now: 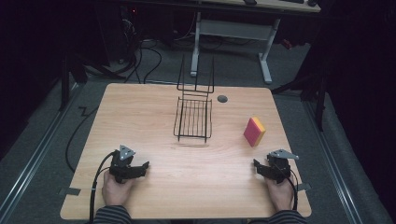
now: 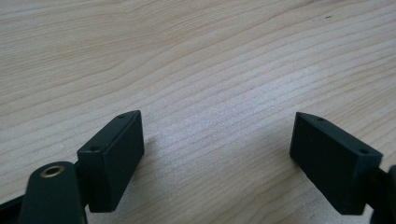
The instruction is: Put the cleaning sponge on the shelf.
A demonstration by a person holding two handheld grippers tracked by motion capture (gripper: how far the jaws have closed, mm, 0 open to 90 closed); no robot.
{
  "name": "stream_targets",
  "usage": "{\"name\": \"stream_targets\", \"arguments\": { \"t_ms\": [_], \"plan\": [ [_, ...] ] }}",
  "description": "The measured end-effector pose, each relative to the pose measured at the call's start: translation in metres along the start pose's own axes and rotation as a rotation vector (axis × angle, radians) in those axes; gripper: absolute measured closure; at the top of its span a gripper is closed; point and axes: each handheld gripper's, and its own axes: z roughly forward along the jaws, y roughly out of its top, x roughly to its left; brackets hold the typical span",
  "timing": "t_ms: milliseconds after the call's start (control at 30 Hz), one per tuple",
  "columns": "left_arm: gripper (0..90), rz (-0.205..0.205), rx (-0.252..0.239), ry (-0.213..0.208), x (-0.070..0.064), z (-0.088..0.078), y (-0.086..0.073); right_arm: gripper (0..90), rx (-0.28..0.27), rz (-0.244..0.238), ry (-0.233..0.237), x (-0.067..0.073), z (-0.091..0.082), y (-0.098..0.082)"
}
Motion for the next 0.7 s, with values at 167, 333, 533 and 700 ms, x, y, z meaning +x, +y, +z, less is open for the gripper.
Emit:
{"name": "stream_targets", "arguments": {
  "t_ms": [167, 333, 533, 700],
  "plan": [
    [18.2, 0.0, 0.0, 0.0, 0.0001, 0.0, 0.0, 36.1, 0.0, 0.0, 0.001, -0.0002, 0.0001, 0.0],
    [18.3, -0.001, 0.0, 0.001, 0.0002, 0.0001, 0.0001, 35.6, 0.001, 0.001, 0.003, -0.0001, 0.0, 0.0001],
    [18.4, -0.002, -0.001, 0.001, 0.0002, 0.0002, 0.0001, 33.1, 0.005, -0.002, 0.008, 0.0007, -0.0002, -0.0001],
    [18.5, -0.003, -0.001, 0.002, 0.0003, 0.0001, 0.0002, 31.7, 0.006, -0.006, 0.01, 0.0009, 0.0, -0.0001]
  ]
}}
